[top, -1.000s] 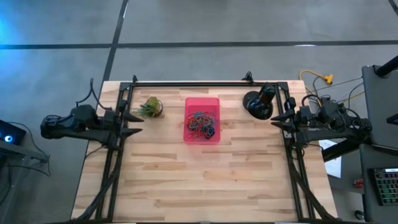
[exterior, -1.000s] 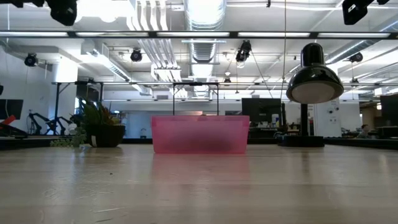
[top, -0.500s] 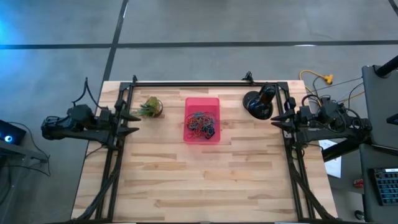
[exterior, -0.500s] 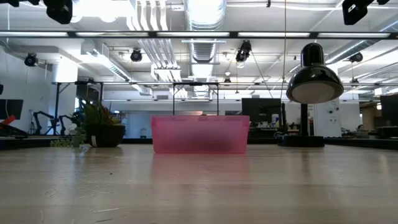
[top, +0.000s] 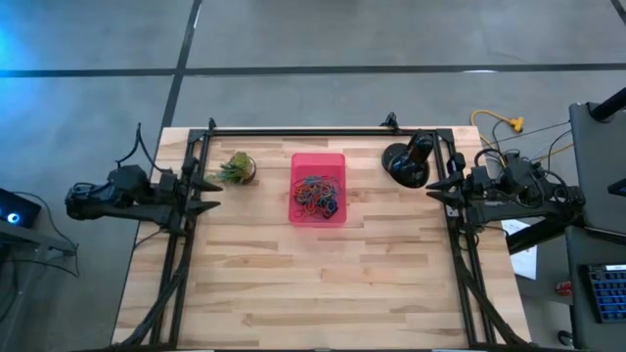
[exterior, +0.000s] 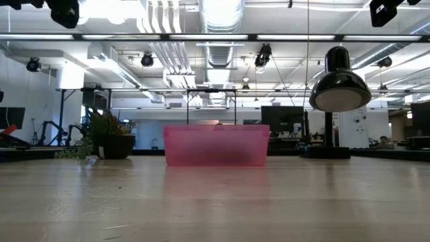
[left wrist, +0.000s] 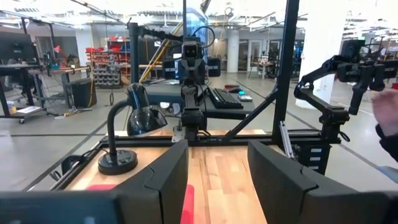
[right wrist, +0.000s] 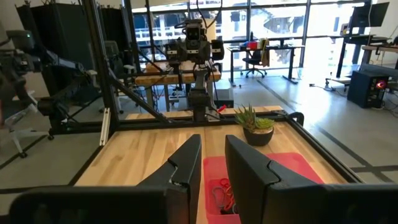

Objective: Pick and place rubber bands into bin
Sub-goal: Return to Home Position

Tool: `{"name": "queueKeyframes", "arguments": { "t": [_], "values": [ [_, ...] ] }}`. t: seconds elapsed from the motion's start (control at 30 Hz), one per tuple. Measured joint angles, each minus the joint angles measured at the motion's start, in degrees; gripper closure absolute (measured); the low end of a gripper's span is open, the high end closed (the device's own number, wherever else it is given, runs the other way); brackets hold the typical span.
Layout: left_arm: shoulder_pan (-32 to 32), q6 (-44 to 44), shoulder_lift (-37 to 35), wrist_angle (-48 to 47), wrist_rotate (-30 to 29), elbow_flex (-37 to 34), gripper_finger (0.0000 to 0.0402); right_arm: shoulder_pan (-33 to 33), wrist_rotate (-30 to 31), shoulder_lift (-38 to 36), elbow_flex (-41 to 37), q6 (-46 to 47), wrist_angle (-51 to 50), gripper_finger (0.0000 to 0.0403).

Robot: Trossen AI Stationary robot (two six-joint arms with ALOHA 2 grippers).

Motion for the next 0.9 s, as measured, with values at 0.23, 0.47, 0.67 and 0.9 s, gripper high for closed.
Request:
{"name": "queueKeyframes", "arguments": {
  "t": [0.23,0.47,0.67,0.9],
  "values": [
    [0.0,-0.04,0.12,0.05,0.0,-1.12,0.0249,0.0,-0.01,0.0,0.0,-0.01,0.0,0.0335],
    [0.02,-0.02,0.28,0.02,0.0,-1.85,0.0249,0.0,-0.01,0.0,0.0,-0.01,0.0,0.0335],
    [0.02,-0.02,0.34,0.23,0.0,-1.85,0.0249,0.01,0.0,0.0,0.0,-0.01,-0.02,0.0335],
    [0.02,0.0,0.41,0.23,-0.02,-1.85,0.0249,0.0,0.0,0.0,0.0,-0.01,0.0,0.0335]
  ]
}}
